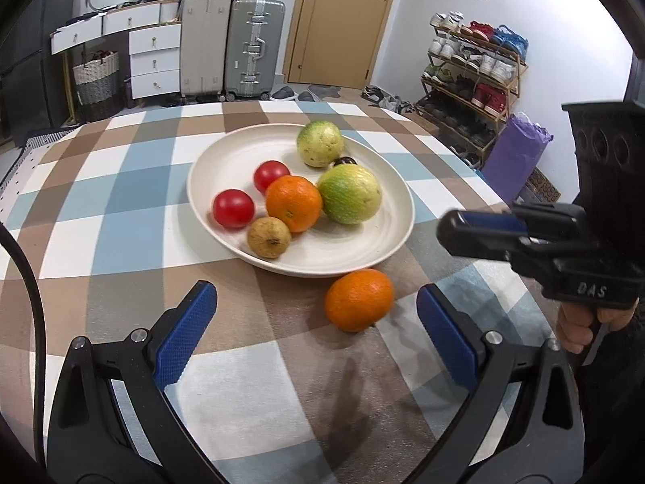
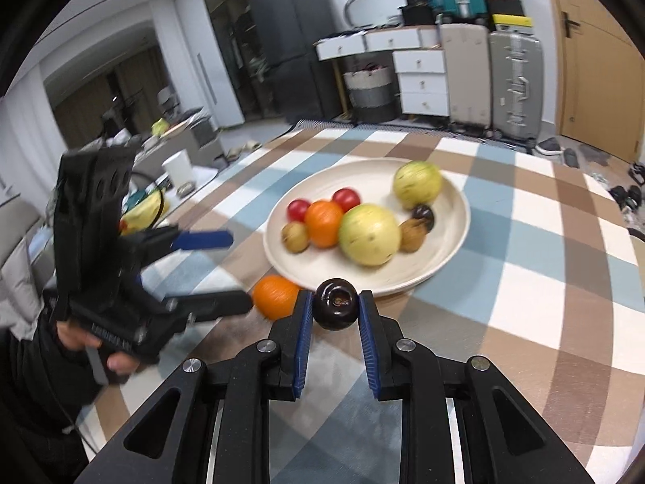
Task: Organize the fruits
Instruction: 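Grasp the orange with the left gripper while the right lifts the plum, then carry orange and plum onto the cream plate and open both grippers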
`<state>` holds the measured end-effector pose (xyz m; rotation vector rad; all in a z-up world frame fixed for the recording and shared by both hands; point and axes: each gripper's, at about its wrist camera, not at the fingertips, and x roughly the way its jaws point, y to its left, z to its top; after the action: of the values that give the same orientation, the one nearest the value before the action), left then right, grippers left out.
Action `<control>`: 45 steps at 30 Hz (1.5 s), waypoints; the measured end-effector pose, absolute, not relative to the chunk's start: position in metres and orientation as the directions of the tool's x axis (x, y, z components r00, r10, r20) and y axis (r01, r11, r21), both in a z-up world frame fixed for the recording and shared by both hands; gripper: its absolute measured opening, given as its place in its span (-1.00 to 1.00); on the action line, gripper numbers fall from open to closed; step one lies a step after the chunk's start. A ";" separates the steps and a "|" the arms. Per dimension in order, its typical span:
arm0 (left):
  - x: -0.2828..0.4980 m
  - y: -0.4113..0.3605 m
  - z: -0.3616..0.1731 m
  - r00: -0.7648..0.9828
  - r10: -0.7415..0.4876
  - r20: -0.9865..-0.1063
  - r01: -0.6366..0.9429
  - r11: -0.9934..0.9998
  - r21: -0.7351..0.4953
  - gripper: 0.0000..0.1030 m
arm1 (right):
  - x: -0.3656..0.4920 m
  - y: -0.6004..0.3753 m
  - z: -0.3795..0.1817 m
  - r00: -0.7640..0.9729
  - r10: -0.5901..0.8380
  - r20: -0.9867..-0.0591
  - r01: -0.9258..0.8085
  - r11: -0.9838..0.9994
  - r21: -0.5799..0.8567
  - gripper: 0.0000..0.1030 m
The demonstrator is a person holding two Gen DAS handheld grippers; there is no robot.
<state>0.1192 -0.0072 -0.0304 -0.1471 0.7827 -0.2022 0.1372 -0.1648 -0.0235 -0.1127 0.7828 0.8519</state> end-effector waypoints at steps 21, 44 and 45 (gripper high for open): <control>0.129 -0.031 -0.045 0.611 -0.333 -0.718 0.207 0.943 -0.261 -0.27 | 0.137 -0.161 -0.027 0.423 0.619 -0.662 -0.696 0.690 0.200 -0.55; 0.117 -0.008 -0.010 0.750 -0.276 -0.601 0.151 0.956 -0.250 -0.27 | 0.143 -0.171 -0.020 0.513 0.617 -0.596 -0.635 0.740 0.220 -0.55; 0.118 -0.009 -0.010 0.753 -0.269 -0.600 0.148 0.958 -0.245 -0.27 | 0.144 -0.171 -0.021 0.517 0.612 -0.598 -0.630 0.745 0.218 -0.55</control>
<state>0.1178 -0.0087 -0.0103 -0.1869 0.6816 -0.2288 0.1444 -0.1707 -0.0214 -0.0277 0.7064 0.7454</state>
